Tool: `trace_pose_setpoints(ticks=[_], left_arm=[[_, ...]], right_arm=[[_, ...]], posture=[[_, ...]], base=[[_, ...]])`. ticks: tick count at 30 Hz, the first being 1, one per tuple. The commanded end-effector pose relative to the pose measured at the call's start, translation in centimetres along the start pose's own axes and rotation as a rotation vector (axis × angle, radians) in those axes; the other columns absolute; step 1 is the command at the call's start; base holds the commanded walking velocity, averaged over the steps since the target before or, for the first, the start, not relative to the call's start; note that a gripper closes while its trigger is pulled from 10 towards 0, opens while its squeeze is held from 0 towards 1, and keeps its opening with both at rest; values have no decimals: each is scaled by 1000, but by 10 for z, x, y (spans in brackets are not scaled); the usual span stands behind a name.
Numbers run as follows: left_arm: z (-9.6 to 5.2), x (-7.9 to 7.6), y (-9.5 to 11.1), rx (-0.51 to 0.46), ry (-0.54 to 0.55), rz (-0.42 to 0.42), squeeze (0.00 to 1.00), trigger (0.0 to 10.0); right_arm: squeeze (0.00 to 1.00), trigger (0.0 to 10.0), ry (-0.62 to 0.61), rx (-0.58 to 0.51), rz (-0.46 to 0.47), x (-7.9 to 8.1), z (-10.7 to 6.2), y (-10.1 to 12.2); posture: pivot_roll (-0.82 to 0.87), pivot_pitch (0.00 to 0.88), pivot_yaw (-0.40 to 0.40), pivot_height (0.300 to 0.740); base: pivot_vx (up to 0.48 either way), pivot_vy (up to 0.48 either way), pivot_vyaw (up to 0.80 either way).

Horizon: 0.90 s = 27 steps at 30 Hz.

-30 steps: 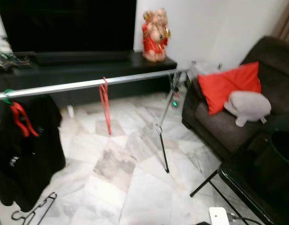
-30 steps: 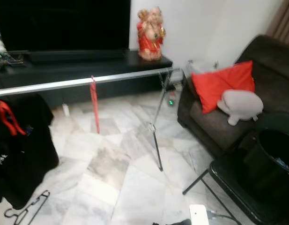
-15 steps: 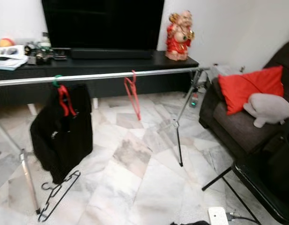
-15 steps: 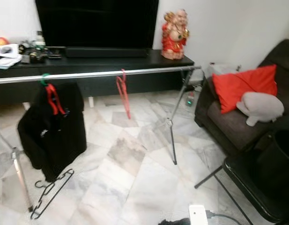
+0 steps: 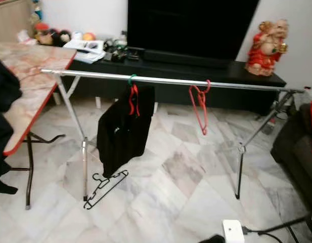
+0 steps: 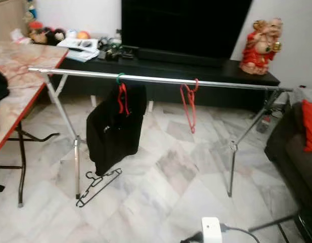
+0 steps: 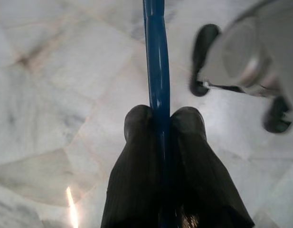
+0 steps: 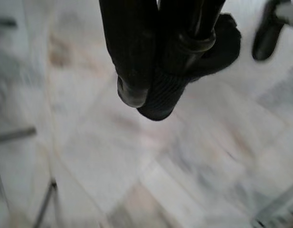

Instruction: Hang hanger

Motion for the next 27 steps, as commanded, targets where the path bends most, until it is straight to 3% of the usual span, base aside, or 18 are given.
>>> trace_pose_setpoints(ticks=[1,4,6,8,14,15,16,17,18,19,21,22,24,25,27], left_arm=[[0,-2,7,-17,18,16,0,10000],[0,2,8,-20,29,15,0,10000],[-1,18,-10,-9,52,13,0,10000],[-2,22,-13,-18,60,12,0,10000],[-5,57,33,-216,159,37,0,10000],[-8,68,54,-288,192,60,0,10000],[-14,79,79,-381,226,94,0,10000],[-17,83,90,-426,233,111,0,10000],[-17,83,90,-426,233,111,0,10000],[-28,91,115,-534,253,173,0,10000],[-43,95,142,-659,250,255,0,10000],[-55,93,159,-739,231,313,0,10000],[-66,83,171,-801,170,400,0,10000],[-77,70,178,-835,68,499,0,10000],[-83,60,180,-844,-8,575,0,10000]], right_arm=[[0,10000,-20,-38,22,-8,0,7],[0,10000,-17,-41,23,-8,0,7],[0,10000,-13,-44,23,-7,-1,8],[0,10000,-13,-43,20,-7,-1,8],[0,10000,-16,-70,25,-9,-1,11],[0,10000,-9,-101,31,-6,0,21],[0,10000,29,-208,30,14,6,73],[0,10000,35,-253,6,20,6,94],[0,10000,35,-253,6,20,6,94],[0,10000,46,-316,-25,26,5,120],[0,10000,74,-366,-29,33,3,140],[0,10000,101,-394,-32,40,1,153],[0,10000,121,-412,-61,46,-1,165],[0,10000,139,-421,-99,52,-3,176],[0,10000,158,-433,-118,57,-5,184]], posture=[[230,0,-135,740],[231,0,-134,740],[234,0,-137,740],[233,0,-139,740],[236,0,-147,740],[235,0,-147,740],[235,0,-147,740],[236,0,-149,740],[236,0,-149,740],[236,0,-152,740],[233,0,-154,740],[236,0,-156,740],[235,0,-158,740],[236,0,-163,740],[240,0,-168,740]], base=[[0,0,800],[0,0,800],[0,0,800],[0,0,800],[0,0,93],[0,0,0],[0,0,0],[0,0,0],[0,0,0],[0,0,0],[0,0,0],[0,0,0],[0,0,0],[0,0,0],[0,0,0]])
Point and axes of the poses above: a point about 5 cm out from each wrist's last joint towards the gripper, its own z axis pointing out of the wrist towards the gripper, its own y axis along the axis of the wrist's last joint, x = y × z, the point moved 4 cm from there along z, pointing out of the wrist towards the gripper, and after that the axes turned 15 degrees about z, right-handed, at the moved point
